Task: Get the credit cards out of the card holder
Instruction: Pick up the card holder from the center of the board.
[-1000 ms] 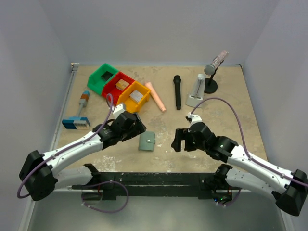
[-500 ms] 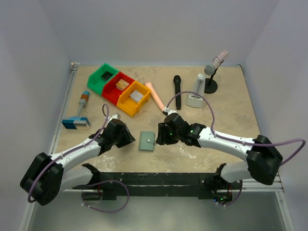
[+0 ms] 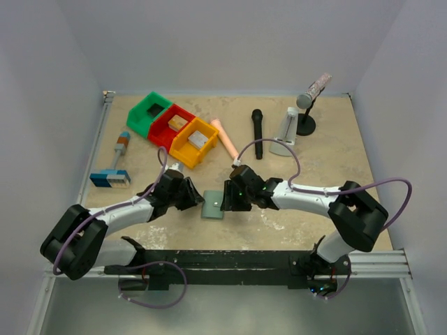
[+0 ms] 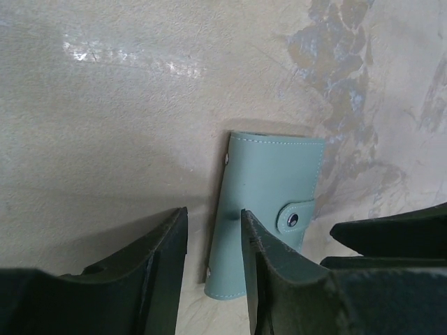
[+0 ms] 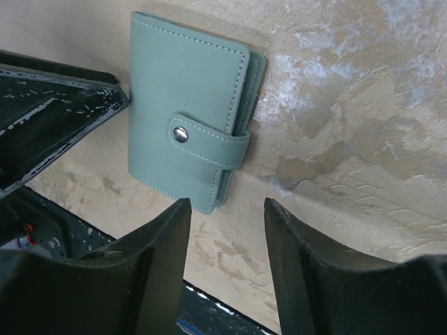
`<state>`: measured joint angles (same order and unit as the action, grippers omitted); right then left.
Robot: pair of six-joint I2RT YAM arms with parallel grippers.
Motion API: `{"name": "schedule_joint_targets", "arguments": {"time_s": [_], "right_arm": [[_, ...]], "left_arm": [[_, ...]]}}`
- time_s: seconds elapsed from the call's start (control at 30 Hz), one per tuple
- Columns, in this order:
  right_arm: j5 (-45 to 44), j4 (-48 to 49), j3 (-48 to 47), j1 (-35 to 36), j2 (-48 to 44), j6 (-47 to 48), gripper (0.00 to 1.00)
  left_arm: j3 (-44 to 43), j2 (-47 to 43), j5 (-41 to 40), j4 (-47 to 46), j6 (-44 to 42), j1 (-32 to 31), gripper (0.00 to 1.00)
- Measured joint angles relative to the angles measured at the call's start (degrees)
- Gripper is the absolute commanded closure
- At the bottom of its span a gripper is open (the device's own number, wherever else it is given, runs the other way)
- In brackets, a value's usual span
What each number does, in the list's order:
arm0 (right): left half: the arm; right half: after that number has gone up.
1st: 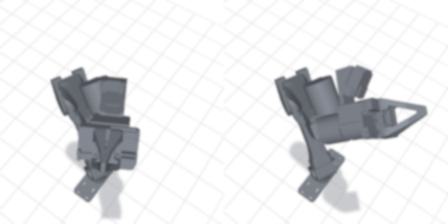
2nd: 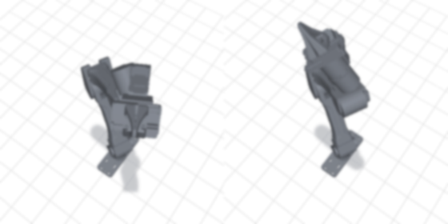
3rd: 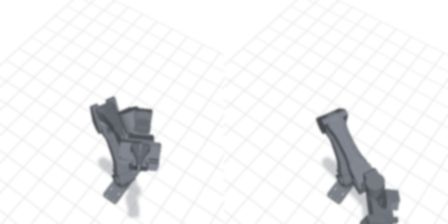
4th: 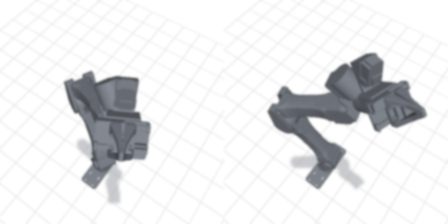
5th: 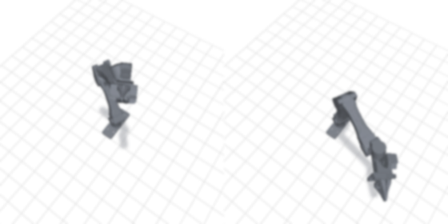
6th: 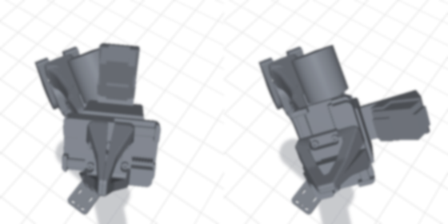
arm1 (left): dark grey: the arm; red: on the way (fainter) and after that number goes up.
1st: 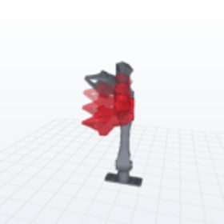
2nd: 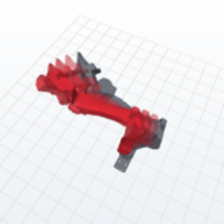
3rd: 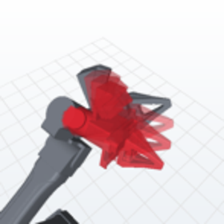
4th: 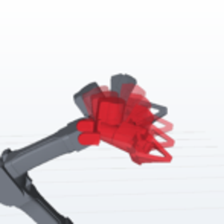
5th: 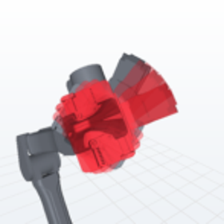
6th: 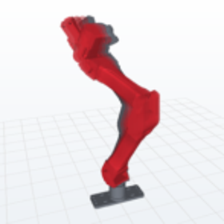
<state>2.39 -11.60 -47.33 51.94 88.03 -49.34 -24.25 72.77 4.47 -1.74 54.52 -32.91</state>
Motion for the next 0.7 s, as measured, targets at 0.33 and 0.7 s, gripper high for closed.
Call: {"name": "schedule_joint_targets", "arguments": {"time_s": [0.33,0.7], "right_arm": [[0.17,0.37,0.0,-0.63,0.87,-1.27,0.47],[-0.33,0.2,1.7,-1.51,-0.24,-1.64,0.43]], "left_arm": [[1.62,0.09,2.38,-3.37,0.5,-3.1,0.6],[2.89,1.44,4.26,-7.82,2.21,-5.51,0.62]]}}
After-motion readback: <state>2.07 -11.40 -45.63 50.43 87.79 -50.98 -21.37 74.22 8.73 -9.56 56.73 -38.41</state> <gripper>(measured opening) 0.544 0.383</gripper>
